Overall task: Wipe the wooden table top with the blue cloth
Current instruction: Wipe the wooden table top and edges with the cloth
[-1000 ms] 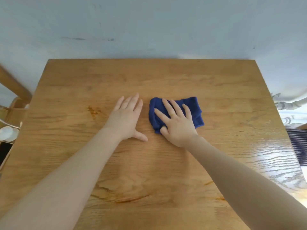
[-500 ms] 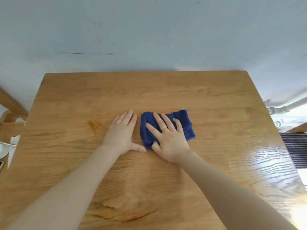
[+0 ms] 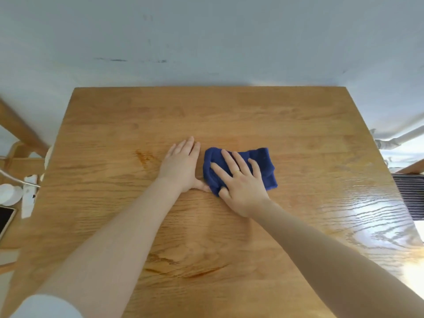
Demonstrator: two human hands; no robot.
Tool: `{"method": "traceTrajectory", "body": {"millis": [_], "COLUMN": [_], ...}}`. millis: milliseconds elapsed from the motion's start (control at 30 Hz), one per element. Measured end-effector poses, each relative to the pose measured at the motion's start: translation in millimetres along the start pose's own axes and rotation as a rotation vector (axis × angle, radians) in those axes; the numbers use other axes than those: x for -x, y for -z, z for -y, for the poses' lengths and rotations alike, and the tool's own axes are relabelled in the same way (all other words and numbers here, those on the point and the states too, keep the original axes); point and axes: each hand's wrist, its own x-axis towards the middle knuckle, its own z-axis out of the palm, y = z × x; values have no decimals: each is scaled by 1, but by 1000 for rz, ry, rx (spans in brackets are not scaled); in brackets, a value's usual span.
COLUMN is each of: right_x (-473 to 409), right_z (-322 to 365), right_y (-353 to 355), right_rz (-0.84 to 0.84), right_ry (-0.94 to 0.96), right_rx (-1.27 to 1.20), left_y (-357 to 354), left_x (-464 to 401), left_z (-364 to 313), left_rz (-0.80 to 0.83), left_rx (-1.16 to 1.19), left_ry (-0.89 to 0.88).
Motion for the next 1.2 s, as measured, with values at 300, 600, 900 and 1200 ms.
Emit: {"method": "traceTrajectory", "body": {"millis": [300,600,900,1200], "right_x": [-56,-28,-23,-70], "right_z": [-12,-20,25,41], "right_y": [10,3,-6,1], "right_rz": [-28,-19,15,13], "right_ry": [-181,47,140,74], "right_rx": [-47,15,41,16], "left_y": [1,2,-6,-5], "left_x": [2,32,97,96], "left_z": [-2,-15,44,84], "left_rz": [20,-156,-39,39], "left_rx": [-20,-86,-76,-98], "left_ry": [35,114,257,348]}}
